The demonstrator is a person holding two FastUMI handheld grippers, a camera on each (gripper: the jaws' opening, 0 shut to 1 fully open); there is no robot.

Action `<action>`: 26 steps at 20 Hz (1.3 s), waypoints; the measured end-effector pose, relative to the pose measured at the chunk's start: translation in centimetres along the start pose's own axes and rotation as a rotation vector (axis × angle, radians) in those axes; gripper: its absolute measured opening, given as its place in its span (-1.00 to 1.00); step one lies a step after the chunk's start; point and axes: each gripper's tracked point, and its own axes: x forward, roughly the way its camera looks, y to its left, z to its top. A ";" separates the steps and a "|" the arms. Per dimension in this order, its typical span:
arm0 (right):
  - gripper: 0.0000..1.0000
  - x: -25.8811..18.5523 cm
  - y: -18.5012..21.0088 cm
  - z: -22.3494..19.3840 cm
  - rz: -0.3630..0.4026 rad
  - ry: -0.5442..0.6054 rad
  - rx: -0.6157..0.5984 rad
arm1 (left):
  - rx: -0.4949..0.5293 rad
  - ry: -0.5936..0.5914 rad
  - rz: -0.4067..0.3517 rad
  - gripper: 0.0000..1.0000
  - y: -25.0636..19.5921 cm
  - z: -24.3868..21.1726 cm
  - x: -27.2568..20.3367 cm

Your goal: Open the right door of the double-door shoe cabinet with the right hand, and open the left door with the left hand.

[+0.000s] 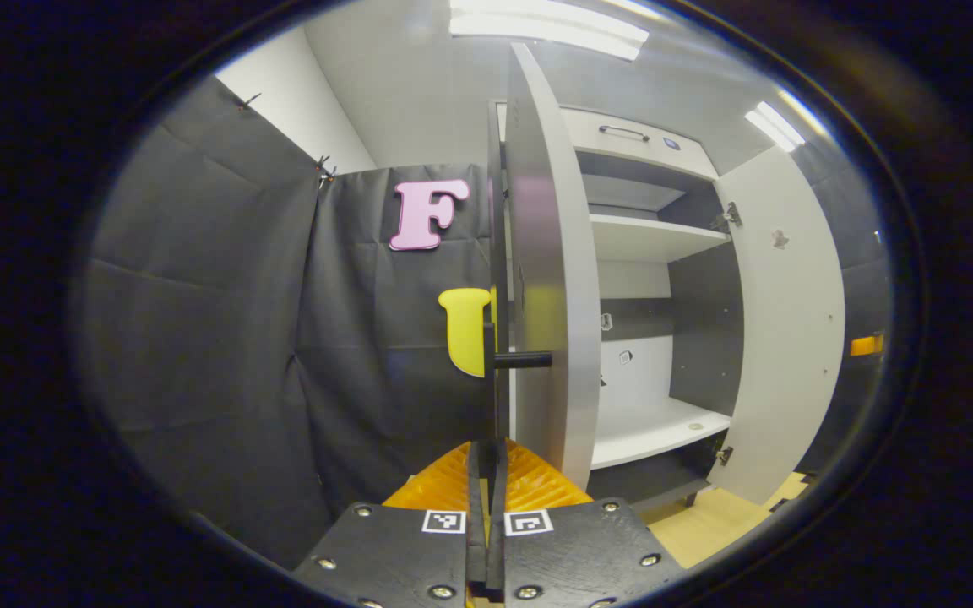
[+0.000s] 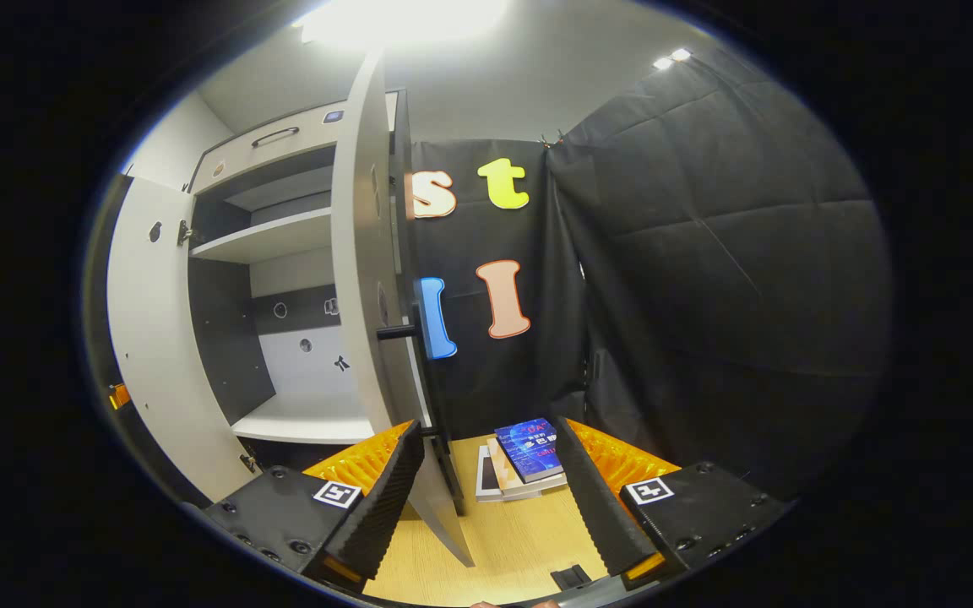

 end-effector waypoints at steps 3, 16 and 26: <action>0.96 -0.4 0.6 0.0 0.006 0.000 -0.005 | 0.036 -0.024 0.012 -0.99 0.2 1.6 -1.0; 0.96 -5.1 3.9 2.6 0.075 -0.096 -0.036 | 0.008 -0.141 0.054 -0.98 -2.1 9.5 -8.7; 0.96 -7.1 6.1 0.8 0.089 -0.118 -0.037 | -0.033 -0.100 0.014 0.89 -6.6 6.1 -10.0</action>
